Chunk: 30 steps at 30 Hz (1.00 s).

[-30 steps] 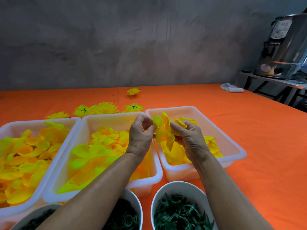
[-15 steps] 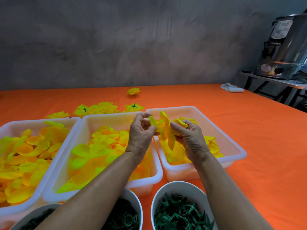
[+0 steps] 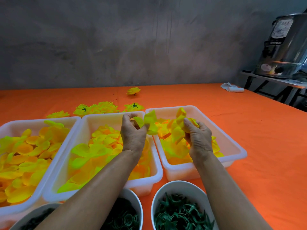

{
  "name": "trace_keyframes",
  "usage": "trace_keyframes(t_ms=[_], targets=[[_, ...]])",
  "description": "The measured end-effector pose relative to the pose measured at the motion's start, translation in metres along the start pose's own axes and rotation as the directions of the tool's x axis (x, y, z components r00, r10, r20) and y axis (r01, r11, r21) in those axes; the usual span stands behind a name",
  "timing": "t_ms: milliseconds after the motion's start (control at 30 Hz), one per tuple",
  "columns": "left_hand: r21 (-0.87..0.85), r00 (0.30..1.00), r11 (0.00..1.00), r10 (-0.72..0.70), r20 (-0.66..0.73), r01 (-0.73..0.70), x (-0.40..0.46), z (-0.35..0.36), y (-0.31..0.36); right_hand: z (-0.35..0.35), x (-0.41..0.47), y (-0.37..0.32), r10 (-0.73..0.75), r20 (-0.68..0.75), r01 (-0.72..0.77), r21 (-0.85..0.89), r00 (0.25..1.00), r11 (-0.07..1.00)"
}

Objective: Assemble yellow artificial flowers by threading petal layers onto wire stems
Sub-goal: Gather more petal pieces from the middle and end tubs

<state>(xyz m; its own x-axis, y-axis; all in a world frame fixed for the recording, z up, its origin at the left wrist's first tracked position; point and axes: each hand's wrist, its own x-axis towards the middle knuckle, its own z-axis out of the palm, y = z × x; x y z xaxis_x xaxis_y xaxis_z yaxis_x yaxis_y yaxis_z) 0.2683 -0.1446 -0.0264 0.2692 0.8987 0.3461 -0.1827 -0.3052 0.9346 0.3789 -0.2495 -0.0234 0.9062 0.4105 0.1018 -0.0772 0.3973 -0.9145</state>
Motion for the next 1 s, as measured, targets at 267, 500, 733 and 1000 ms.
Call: trace_keyframes(t_ms=[267,500,733,1000], targets=[[0.037,0.988,0.994,0.102,0.116,-0.107,-0.002,0.002,0.001,-0.002,-0.001,-0.001,-0.097,-0.181,0.103,0.028,0.979,0.994],[0.256,0.853,0.848,0.350,0.388,-0.464,-0.011,0.006,0.002,-0.002,0.005,0.001,-0.046,-0.230,0.045,-0.011,0.972,0.999],[0.324,0.691,0.661,0.419,0.589,-0.677,-0.016,0.008,-0.003,-0.004,0.008,0.005,-0.080,-0.275,0.058,-0.086,0.958,0.995],[0.249,0.579,0.676,0.317,0.751,-0.693,-0.025,0.009,-0.002,-0.003,0.010,0.008,-0.092,-0.275,0.047,-0.168,0.957,0.985]])
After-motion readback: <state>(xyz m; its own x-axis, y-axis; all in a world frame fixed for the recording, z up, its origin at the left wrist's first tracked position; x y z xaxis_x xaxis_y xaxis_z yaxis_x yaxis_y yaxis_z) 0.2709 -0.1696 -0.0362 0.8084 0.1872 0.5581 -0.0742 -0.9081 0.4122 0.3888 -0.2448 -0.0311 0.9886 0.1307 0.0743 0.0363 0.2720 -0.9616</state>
